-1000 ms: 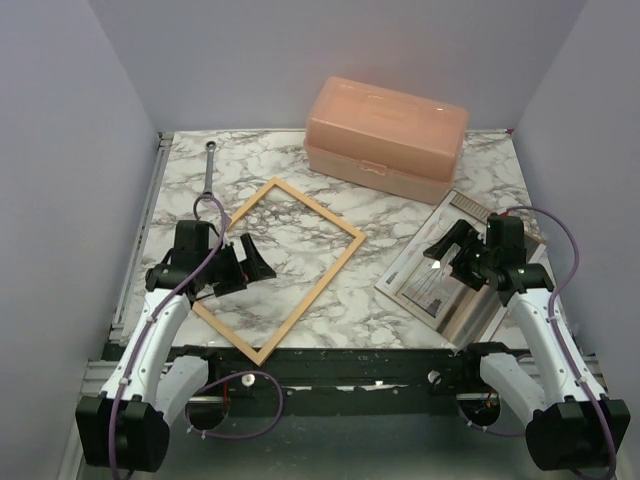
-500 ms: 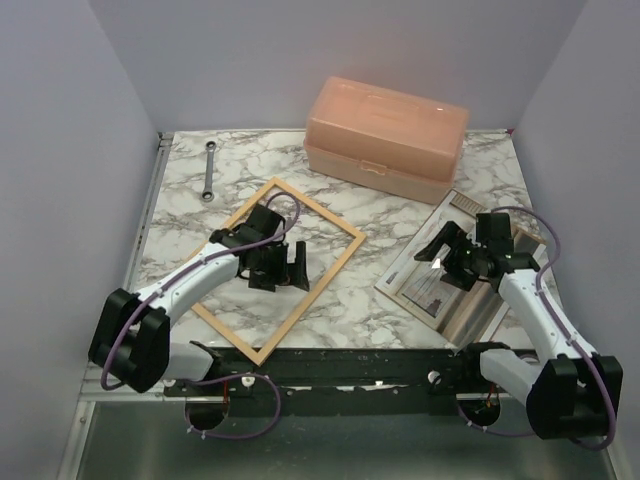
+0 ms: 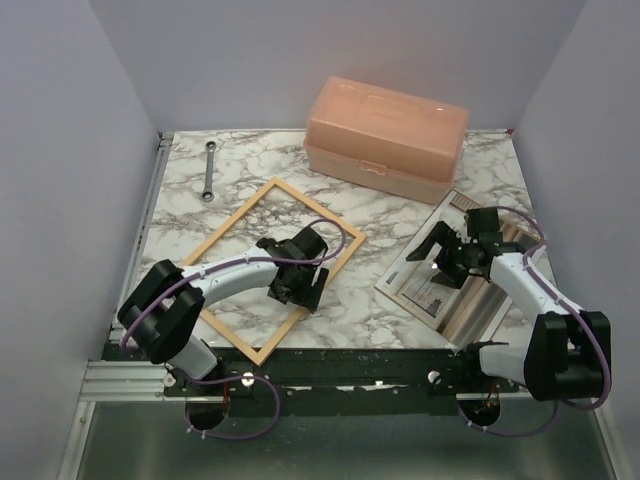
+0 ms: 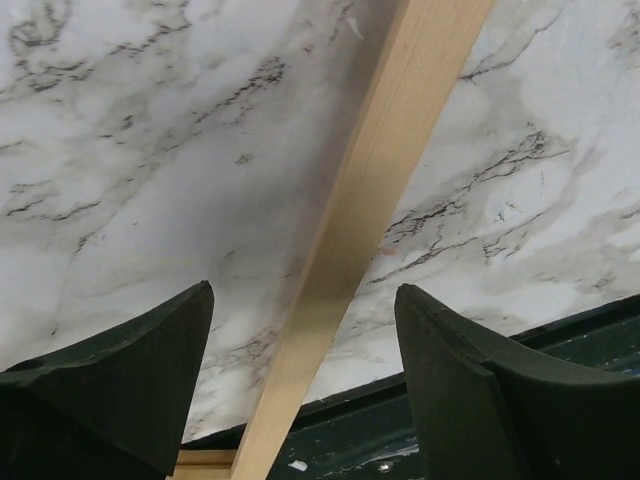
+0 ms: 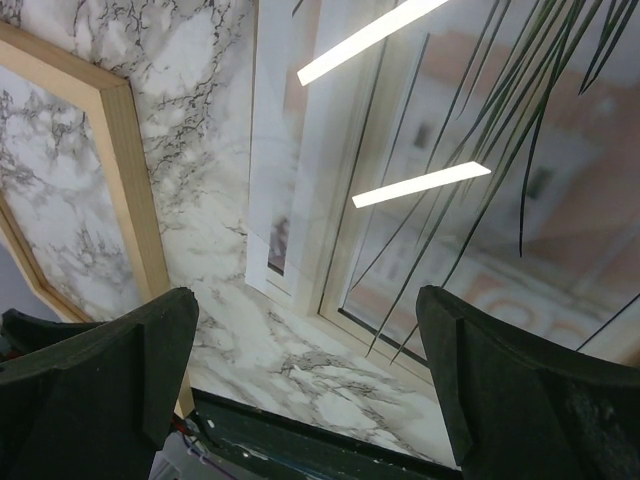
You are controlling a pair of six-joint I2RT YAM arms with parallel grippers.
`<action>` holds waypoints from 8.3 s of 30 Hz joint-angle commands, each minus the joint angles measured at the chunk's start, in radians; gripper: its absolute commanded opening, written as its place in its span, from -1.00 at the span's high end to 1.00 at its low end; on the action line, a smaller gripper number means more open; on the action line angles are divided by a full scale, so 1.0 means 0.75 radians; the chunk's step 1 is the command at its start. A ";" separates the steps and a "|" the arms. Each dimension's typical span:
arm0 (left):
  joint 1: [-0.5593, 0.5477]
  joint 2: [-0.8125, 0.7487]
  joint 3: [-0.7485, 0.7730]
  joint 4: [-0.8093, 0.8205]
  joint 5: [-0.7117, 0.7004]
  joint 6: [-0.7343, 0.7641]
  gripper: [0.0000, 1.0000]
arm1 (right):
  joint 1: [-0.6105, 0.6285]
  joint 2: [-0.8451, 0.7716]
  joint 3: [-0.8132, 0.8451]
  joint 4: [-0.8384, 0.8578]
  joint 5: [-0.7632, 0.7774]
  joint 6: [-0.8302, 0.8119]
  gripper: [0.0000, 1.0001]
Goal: Put the photo into the frame
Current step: Move the photo frame to the center of the board, then turn over the photo frame at the center of the board.
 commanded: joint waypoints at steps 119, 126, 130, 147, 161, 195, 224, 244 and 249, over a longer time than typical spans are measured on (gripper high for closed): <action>-0.319 0.112 0.195 0.133 0.032 -0.312 -0.59 | 0.001 -0.320 -0.014 -0.187 -0.215 -0.096 -1.00; -0.368 0.322 0.372 -0.007 -0.066 -0.306 -0.37 | 0.001 -0.338 -0.017 -0.229 -0.171 -0.099 -1.00; -0.378 0.383 0.412 -0.031 -0.126 -0.297 -0.19 | 0.002 -0.316 0.006 -0.257 -0.154 -0.116 -1.00; -0.417 0.245 0.369 -0.062 -0.190 -0.298 0.74 | 0.002 -0.295 -0.005 -0.204 -0.246 -0.080 -1.00; -0.588 0.115 0.407 -0.196 -0.275 -0.335 0.81 | 0.002 -0.295 -0.181 0.138 -0.505 0.172 -1.00; -0.789 -0.219 0.338 -0.108 -0.231 -0.427 0.96 | 0.001 -0.041 -0.382 0.880 -0.694 0.504 -0.38; -0.783 -0.255 0.853 -0.446 -0.411 -0.321 -0.75 | 0.001 0.015 0.767 -0.510 -0.440 -0.042 1.00; -0.805 0.309 1.661 -0.937 -0.544 -0.282 -0.71 | 0.001 0.007 0.904 -0.592 -0.407 0.052 0.99; -0.826 0.386 1.668 -0.906 -0.552 -0.302 -0.67 | 0.002 0.008 0.898 -0.585 -0.418 0.054 0.99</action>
